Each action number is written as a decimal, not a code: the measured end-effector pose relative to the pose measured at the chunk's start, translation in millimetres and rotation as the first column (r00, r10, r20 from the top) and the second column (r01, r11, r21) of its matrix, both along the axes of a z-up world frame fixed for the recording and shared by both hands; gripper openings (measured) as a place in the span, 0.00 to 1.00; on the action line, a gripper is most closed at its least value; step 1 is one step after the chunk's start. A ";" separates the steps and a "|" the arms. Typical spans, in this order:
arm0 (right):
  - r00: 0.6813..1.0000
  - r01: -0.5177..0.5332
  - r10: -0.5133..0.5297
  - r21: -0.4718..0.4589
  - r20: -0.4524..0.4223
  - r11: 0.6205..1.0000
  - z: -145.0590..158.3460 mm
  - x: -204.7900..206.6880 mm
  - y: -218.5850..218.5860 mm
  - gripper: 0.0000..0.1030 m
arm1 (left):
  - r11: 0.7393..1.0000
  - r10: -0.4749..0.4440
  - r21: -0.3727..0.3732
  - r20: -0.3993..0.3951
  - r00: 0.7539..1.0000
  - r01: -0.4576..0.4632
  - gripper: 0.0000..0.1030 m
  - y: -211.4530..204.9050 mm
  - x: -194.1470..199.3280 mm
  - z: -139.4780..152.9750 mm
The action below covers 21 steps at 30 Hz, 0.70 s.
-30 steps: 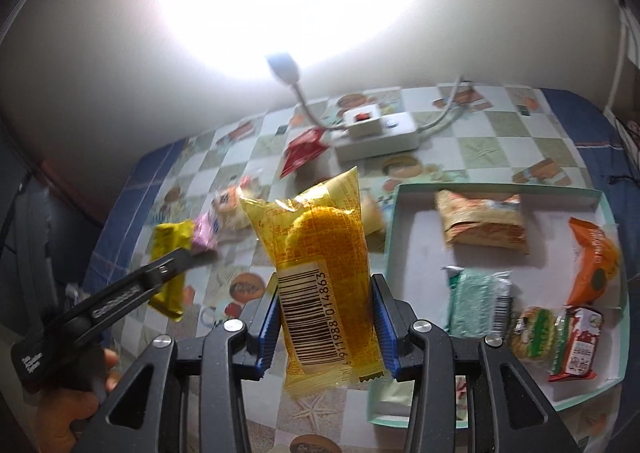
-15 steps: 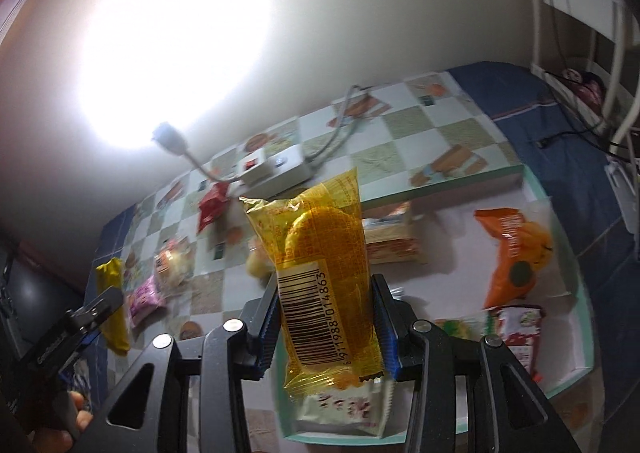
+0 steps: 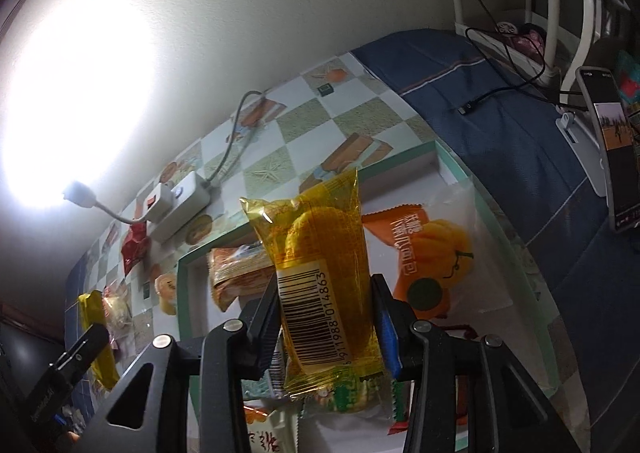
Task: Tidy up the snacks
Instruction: 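Lift both held packs and carry them toward the white tray, then open both grippers to drop the bread bag and wafer pack into the tray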
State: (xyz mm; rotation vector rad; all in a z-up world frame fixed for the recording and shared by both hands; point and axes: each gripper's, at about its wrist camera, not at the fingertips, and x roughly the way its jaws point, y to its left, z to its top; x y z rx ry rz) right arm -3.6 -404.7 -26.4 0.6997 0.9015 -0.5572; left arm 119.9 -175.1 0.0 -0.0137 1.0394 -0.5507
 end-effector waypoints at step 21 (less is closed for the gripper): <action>0.999 -0.028 0.028 0.007 -0.035 1.000 -15.9 11.3 -5.6 0.44 | 0.994 -0.098 0.032 -0.115 0.989 0.102 0.57 -66.5 -2.8 -59.6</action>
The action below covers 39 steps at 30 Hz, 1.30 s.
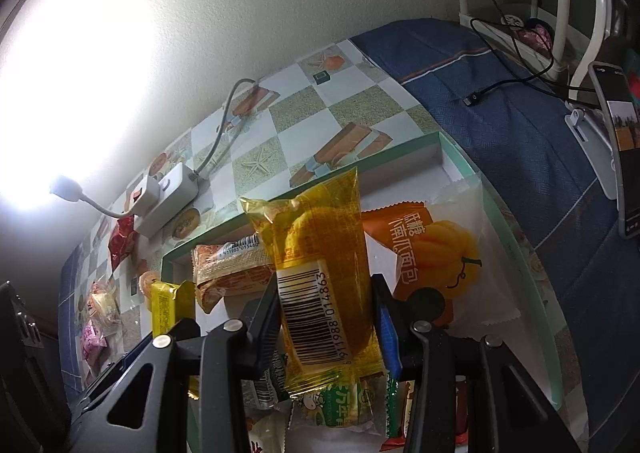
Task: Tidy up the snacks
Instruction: 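Open both grippers to drop the bread bag and wafer pack into the tray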
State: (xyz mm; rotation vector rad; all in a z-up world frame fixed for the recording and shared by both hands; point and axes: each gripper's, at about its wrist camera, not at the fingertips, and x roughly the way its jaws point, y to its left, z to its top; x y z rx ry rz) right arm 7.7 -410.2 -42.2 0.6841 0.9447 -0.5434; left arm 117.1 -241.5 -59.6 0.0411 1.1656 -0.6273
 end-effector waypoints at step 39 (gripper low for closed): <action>0.999 -0.034 0.034 0.000 -0.035 0.999 -13.8 8.4 4.5 0.56 | 1.000 0.004 0.019 -0.027 1.000 -0.003 0.68 -2.2 4.7 -7.8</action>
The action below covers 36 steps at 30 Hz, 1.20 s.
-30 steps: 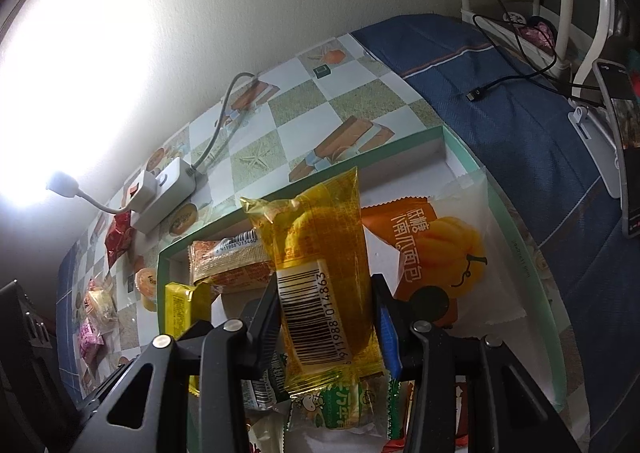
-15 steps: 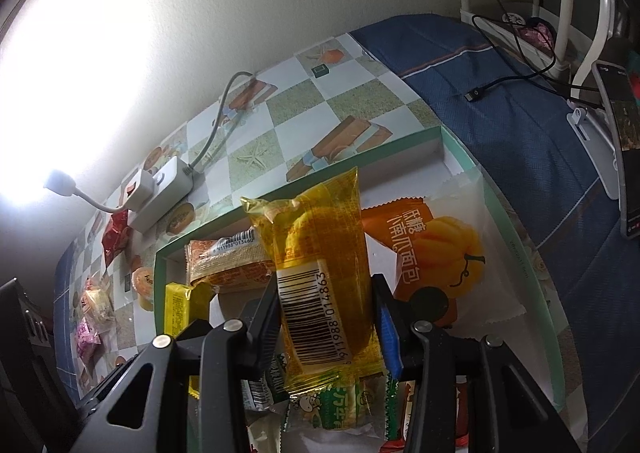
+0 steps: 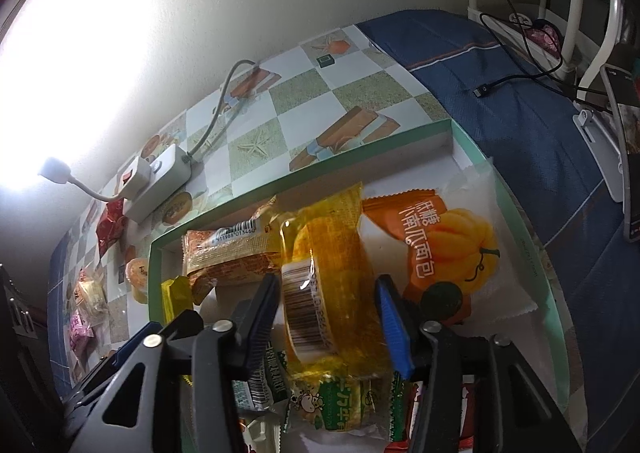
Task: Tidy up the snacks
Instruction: 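Open both grippers to drop the bread bag and wafer pack into the tray, then withdraw both grippers from the tray toward the remaining snacks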
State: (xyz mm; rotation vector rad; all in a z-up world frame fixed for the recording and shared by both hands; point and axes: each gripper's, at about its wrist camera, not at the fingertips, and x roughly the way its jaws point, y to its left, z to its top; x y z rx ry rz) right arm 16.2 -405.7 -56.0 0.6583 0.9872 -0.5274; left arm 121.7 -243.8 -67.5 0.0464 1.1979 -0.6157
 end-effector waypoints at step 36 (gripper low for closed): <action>0.997 -0.079 0.076 -0.148 -0.025 0.986 43.7 8.0 22.3 1.00 | 0.955 0.209 0.162 0.233 0.950 -0.250 1.00 74.5 33.4 43.9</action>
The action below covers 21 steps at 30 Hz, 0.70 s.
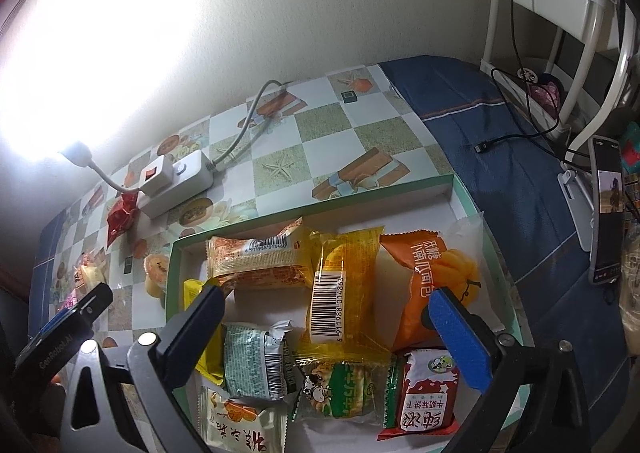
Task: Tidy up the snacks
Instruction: 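Withdraw both grippers from the tray toward the remaining snacks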
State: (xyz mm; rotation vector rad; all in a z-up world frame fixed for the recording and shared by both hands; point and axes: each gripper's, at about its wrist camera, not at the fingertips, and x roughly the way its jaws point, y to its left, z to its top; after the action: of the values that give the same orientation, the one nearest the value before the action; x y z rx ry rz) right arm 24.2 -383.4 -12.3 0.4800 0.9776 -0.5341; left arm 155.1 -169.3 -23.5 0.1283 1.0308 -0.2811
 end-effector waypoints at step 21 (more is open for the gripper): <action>0.988 -0.147 0.149 -0.056 0.031 0.988 11.9 33.9 62.9 1.00 | 0.988 0.125 0.078 0.101 0.987 -0.133 1.00 86.4 28.8 29.5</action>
State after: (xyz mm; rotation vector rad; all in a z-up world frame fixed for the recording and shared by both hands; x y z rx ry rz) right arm 58.1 -320.5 -0.3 0.3643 0.9543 -0.4159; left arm 183.9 -82.8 6.0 0.1494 0.9508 -0.1128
